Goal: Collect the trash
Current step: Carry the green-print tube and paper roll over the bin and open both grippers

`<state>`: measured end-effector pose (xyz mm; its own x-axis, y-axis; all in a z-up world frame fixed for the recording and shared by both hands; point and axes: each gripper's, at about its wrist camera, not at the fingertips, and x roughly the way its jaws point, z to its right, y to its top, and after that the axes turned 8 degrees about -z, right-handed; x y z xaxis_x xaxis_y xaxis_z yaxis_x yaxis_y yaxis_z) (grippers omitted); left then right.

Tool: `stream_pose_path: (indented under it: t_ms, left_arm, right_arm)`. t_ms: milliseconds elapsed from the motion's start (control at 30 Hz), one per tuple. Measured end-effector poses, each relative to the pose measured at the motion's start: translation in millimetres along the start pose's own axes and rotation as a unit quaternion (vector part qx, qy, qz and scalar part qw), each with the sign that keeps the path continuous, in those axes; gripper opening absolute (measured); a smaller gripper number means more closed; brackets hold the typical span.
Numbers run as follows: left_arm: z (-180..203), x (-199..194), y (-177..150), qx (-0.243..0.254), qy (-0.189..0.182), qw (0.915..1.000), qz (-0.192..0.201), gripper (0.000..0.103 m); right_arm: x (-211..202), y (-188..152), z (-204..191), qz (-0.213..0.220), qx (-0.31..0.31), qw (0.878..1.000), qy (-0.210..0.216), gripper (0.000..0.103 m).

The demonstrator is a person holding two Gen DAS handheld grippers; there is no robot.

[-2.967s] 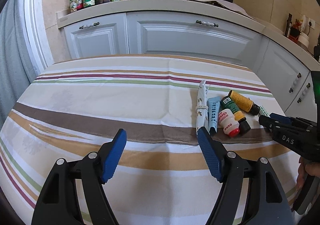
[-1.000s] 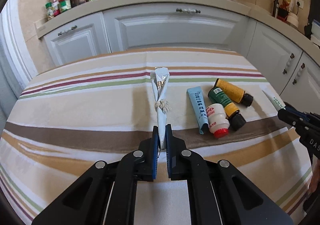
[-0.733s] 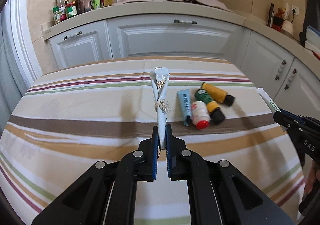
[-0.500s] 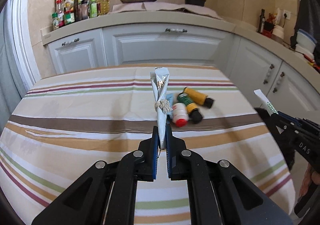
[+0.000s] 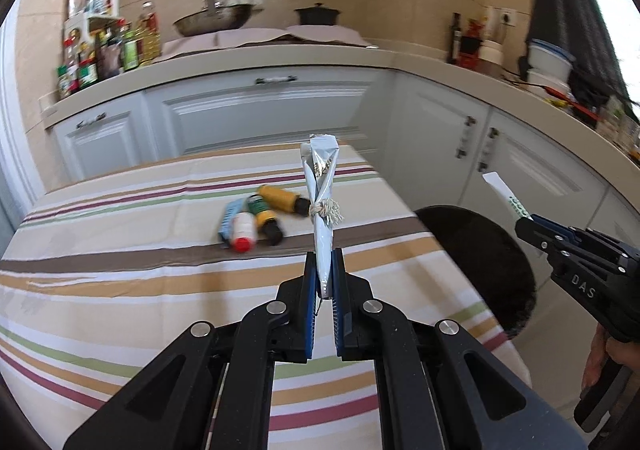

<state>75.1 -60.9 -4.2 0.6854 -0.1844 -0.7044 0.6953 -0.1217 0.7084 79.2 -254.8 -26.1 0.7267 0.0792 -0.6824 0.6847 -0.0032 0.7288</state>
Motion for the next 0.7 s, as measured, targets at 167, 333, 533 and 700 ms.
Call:
stream_pose_path:
  t_ms: [167,333,533,700]
  left_arm:
    - [25,3,3,0.015,-0.022,0.9996,0.005,0.008]
    - [52,10,7,0.036,-0.037,0.9986,0.011,0.008]
    - [78,21,11,0.06,-0.048,0.997,0.008,0.008]
    - [90,29,14,0.07,-0.053,0.9961,0.003,0.008]
  right_arm:
    - [-6,-5,19,0.007,0.013,1.0,-0.017,0.016]
    - [-9,-7,35,0.015,0.022,0.999,-0.035,0.016]
    - [-7,-8,55,0.017,0.035,0.998,-0.044,0.016]
    - [-3,-8,66,0.016,0.043,0.998,-0.048,0.016]
